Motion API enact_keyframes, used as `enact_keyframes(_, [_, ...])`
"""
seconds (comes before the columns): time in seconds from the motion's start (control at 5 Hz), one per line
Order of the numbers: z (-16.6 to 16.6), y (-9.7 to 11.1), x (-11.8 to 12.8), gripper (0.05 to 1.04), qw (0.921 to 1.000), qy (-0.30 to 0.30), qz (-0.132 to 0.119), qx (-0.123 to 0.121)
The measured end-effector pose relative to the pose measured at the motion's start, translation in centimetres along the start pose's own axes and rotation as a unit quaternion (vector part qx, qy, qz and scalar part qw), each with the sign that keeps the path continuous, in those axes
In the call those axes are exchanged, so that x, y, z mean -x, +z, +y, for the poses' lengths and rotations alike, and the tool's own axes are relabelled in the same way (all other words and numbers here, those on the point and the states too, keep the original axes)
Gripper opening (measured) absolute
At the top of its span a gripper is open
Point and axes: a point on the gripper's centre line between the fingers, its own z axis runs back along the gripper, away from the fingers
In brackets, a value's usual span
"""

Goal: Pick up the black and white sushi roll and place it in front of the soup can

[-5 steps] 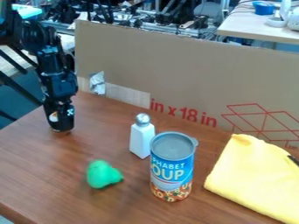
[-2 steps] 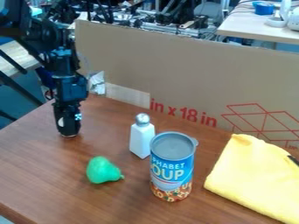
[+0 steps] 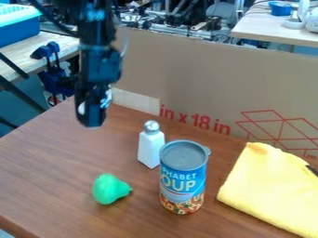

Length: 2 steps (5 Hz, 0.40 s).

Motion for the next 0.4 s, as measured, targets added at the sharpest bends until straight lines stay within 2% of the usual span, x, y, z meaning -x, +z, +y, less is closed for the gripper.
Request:
enact_keyframes(0.2, [-4.4, -1.1, 0.4, 0.597, 0.9994, -0.024, 0.024, 0.007])
enact_keyframes(0.4, [-6.2, -2.7, 0.7, 0.597, 0.9971, -0.047, 0.056, 0.02])
